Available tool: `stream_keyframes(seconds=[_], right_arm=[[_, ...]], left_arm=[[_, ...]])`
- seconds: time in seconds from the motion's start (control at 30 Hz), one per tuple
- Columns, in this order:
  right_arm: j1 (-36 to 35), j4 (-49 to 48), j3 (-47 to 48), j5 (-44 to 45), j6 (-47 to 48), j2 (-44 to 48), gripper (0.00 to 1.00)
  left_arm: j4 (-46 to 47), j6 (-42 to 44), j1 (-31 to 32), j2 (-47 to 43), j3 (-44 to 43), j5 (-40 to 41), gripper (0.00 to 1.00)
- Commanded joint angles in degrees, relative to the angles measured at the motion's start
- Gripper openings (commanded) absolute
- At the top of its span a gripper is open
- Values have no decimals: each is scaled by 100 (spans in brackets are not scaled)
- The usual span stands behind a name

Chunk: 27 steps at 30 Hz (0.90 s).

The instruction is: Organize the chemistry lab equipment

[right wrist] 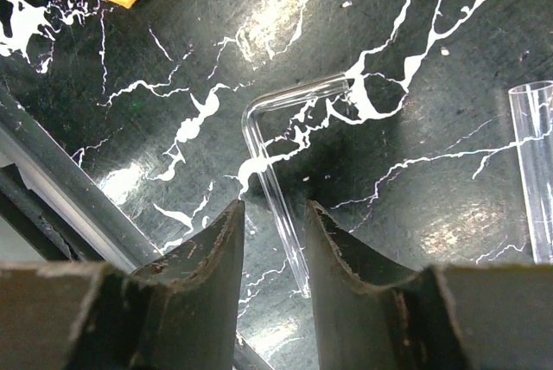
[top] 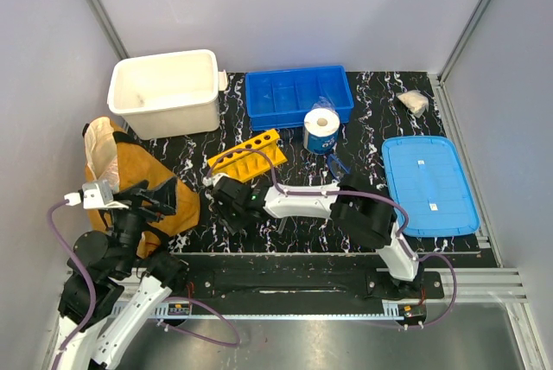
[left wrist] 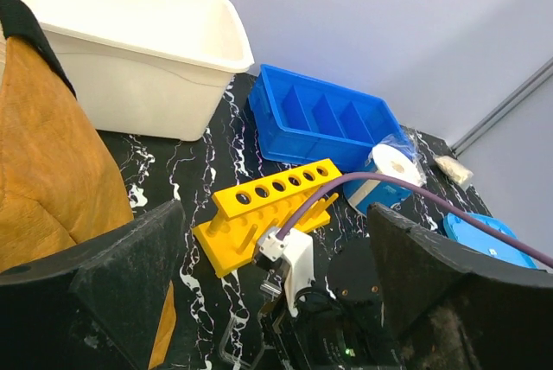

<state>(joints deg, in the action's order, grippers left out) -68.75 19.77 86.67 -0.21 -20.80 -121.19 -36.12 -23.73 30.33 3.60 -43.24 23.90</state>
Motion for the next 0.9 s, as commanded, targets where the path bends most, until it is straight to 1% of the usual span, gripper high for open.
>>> stream_keyframes(seconds=[0.0, 0.17, 0.3, 0.5, 0.67, 0.87], right_arm=[[-182, 79, 332, 416, 111, -80, 40], [-323, 430, 490, 916, 199, -239, 38], [-341, 598, 438, 1154, 111, -239, 34], [-350, 668, 149, 1347, -126, -99, 27], [-350, 677, -89, 1409, -372, 130, 20], [-350, 511, -484, 1436, -671, 464, 13]], left_arm=[[219, -71, 17, -78, 27, 308, 91], [202, -88, 17, -78, 35, 308, 92], [202, -97, 17, -87, 35, 308, 92], [193, -115, 8, -105, 44, 282, 91], [175, -115, 17, -87, 53, 282, 91], [158, -115, 17, 0, 44, 317, 91]])
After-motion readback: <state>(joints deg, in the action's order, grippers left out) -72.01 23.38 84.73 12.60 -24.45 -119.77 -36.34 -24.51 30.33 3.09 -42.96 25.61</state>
